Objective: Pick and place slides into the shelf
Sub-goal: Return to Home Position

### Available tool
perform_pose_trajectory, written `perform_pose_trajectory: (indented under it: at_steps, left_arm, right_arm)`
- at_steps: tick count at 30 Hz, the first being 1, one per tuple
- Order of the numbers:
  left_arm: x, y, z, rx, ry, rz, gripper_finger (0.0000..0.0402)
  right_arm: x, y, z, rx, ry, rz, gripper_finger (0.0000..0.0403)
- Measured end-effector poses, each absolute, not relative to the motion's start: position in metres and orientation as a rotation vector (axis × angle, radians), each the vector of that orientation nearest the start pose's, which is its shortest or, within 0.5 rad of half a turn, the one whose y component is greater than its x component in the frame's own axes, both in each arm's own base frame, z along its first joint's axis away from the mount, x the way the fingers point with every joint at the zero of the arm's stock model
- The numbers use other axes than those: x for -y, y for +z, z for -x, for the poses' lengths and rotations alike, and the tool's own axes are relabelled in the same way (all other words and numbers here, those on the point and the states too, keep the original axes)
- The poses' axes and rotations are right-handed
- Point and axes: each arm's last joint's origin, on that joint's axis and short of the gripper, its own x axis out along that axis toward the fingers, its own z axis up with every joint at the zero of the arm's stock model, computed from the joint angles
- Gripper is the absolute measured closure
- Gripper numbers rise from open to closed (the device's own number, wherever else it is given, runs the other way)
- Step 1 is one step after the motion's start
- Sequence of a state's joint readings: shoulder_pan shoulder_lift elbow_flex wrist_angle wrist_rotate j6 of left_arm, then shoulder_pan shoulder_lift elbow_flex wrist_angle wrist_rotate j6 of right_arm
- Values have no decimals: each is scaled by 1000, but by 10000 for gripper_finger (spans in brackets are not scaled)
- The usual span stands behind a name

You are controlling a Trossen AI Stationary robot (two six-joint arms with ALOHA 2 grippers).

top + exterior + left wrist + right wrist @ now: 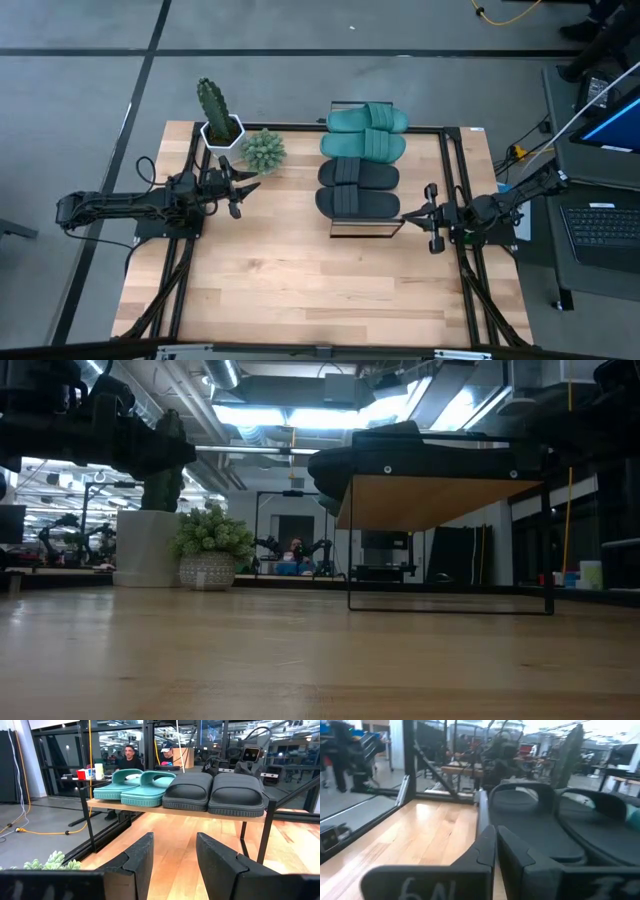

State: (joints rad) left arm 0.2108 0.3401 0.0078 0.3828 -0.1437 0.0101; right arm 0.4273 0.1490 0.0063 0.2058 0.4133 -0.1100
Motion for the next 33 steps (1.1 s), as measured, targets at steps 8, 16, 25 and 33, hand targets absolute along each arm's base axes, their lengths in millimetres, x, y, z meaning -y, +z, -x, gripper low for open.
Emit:
perform_pose_trajectory:
  at_steps: [8, 16, 25, 33]
  left_arm:
    - [-29, 173, -115, 49, 355, -12, 262]
    - [-29, 173, -115, 49, 355, -12, 262]
    - [-29, 173, -115, 49, 355, -12, 262]
    - [-29, 173, -115, 49, 355, -12, 262]
  right_arm:
    - [-28, 175, -94, 108, 177, 99, 381]
    - [-21, 169, -95, 49, 149, 138, 382]
    - [-13, 167, -97, 36, 144, 165, 382]
    - [-9, 167, -97, 28, 106, 119, 382]
